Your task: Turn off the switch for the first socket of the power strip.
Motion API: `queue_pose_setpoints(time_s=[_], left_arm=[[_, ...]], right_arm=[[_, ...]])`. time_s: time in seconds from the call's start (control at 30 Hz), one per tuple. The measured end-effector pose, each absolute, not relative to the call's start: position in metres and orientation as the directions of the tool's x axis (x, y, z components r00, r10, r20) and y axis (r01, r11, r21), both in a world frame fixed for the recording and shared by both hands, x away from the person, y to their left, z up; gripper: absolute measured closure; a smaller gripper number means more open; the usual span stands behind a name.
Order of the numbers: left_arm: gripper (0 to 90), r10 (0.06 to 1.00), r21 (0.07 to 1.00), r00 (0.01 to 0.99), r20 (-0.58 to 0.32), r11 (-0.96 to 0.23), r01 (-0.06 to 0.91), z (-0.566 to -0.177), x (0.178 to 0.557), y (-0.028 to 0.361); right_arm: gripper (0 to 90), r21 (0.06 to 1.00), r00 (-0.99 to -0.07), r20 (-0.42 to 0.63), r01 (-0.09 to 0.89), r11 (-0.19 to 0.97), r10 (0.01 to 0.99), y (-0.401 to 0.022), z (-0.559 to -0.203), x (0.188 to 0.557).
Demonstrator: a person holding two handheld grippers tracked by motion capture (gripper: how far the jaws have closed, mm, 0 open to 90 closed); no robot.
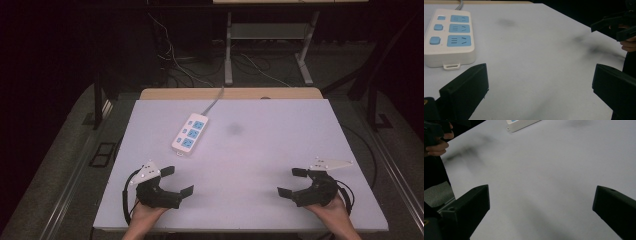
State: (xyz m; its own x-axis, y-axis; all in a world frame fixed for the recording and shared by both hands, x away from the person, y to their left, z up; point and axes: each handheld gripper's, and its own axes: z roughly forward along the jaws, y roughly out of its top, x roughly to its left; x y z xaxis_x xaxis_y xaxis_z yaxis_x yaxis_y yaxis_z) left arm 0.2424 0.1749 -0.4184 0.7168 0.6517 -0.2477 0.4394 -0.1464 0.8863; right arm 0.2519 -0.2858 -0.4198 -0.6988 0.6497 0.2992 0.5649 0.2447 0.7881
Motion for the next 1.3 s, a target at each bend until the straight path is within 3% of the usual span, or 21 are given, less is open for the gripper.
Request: queue_pose_setpoints(time_s=[0.73, 1.3], left_arm=[[0.0, 0.634, 0.854, 0.739, -0.227, -0.235, 0.464, -0.406, 0.249, 0.170], [0.0, 0.643, 0.837, 0.725, -0.247, -0.235, 0.494, -0.391, 0.267, 0.173]], right_arm=[[0.9, 0.782, -0.690, 0.307, 0.575, 0.240, 0.656, -0.290, -0.420, 0.252], [0.9, 0.780, -0.691, 0.303, 0.576, 0.246, 0.656, -0.290, -0.420, 0.252]])
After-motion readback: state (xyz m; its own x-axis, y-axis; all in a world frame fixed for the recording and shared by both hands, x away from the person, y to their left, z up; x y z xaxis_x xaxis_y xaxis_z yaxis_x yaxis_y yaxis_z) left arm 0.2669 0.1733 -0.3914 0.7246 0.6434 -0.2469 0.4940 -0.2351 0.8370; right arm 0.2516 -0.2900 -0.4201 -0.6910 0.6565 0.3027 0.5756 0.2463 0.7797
